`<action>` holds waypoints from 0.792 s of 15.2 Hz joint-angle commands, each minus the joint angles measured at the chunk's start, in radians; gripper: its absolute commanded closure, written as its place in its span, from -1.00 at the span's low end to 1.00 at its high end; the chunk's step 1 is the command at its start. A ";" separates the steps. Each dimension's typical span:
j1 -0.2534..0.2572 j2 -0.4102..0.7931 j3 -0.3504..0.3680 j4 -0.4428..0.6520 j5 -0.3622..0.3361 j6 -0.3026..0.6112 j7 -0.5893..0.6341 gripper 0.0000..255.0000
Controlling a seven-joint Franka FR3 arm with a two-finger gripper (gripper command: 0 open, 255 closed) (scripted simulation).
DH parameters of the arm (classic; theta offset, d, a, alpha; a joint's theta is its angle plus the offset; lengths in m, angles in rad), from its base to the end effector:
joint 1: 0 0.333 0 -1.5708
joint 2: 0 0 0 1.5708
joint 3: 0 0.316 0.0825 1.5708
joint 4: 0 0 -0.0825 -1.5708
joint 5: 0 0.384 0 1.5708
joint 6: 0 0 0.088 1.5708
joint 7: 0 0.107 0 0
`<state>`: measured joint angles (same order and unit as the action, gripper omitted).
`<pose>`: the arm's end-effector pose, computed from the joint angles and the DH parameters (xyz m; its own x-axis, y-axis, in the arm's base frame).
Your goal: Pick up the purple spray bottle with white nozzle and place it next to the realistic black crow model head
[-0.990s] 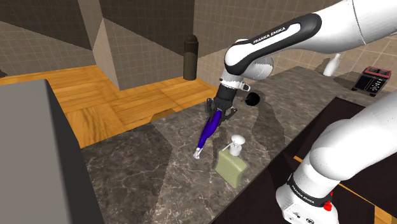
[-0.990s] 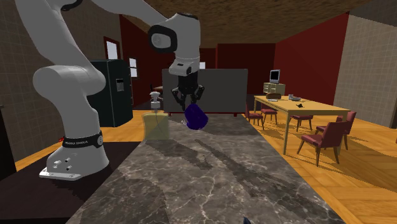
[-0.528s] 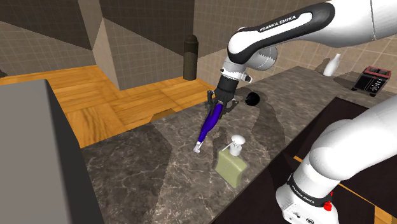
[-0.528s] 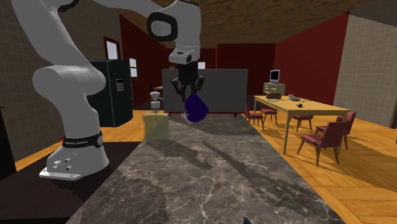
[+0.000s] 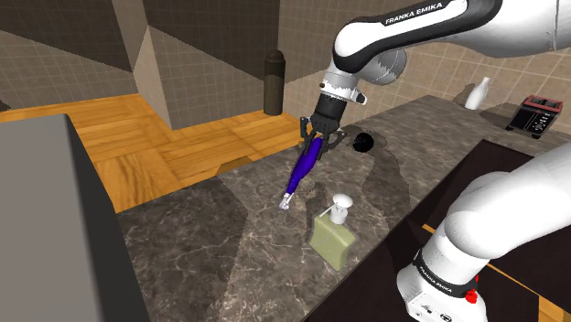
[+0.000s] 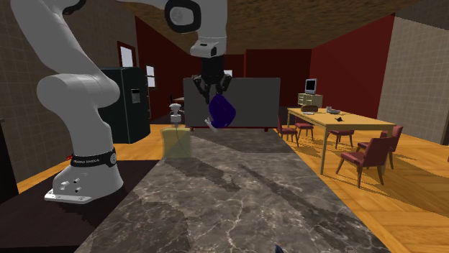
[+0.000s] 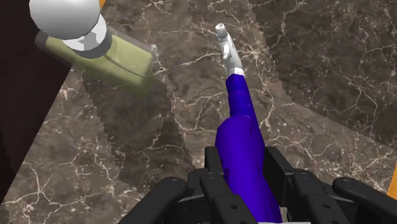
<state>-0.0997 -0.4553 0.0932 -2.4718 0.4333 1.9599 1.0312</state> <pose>0.4023 0.0261 0.4537 0.3353 -0.8804 -0.3354 -0.9420 -0.3192 -0.1038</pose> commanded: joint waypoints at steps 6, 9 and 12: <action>-0.004 -0.025 -0.007 0.075 -0.017 -0.096 0.034 1.00; -0.006 -0.032 -0.011 0.109 -0.023 -0.135 0.047 1.00; -0.007 -0.036 -0.014 0.145 -0.029 -0.173 0.060 1.00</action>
<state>-0.1056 -0.4900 0.0814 -2.3408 0.4073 1.8025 1.0871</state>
